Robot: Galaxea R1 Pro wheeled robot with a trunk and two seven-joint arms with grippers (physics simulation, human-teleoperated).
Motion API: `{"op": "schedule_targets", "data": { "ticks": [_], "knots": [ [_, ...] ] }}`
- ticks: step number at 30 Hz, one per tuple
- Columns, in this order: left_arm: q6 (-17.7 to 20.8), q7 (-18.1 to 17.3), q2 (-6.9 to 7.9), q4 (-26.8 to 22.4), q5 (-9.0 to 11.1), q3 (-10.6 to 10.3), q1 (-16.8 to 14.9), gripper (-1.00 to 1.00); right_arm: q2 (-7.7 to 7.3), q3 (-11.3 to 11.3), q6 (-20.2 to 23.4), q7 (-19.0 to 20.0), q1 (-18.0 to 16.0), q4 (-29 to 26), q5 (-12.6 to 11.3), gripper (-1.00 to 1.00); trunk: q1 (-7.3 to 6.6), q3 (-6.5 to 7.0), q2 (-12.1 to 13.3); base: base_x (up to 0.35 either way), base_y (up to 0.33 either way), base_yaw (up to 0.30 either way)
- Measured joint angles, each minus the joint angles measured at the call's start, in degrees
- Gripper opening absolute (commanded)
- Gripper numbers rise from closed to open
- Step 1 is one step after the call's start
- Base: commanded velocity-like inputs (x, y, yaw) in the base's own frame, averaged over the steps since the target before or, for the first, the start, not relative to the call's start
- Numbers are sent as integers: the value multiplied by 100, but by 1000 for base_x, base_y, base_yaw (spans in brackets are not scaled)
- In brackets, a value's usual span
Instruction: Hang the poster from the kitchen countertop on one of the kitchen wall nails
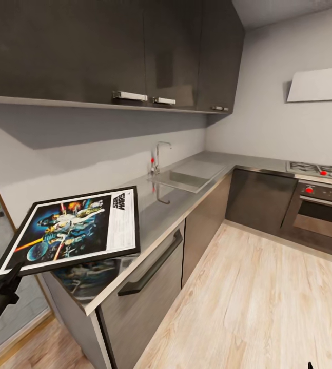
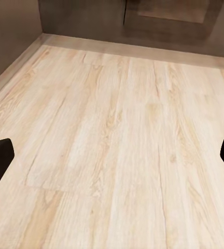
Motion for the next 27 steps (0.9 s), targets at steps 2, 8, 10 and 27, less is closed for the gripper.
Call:
{"op": "schedule_targets", "data": {
  "ticks": [2, 8, 10, 27],
  "knots": [
    [72, -10, -1, 0, -1, -3, 0, -100, 0, 0, 0, 0, 0, 0, 0, 100, 0, 19, 0, 0, 0, 0],
    [291, -31, 1, 0, -1, -9, 0, -100, 0, 0, 0, 0, 0, 0, 0, 100, 1, 76, 0, -66, 0, 0],
    [321, -34, 1, 0, -2, -10, 0, -100, 0, 0, 0, 0, 0, 0, 0, 100, 2, 93, 0, -197, 0, 0],
    [468, -48, 1, 0, -38, -113, 0, -100, 0, 1, 0, 0, 0, 0, 0, 100, 4, 120, 1, -230, 0, 0]
  ]
}}
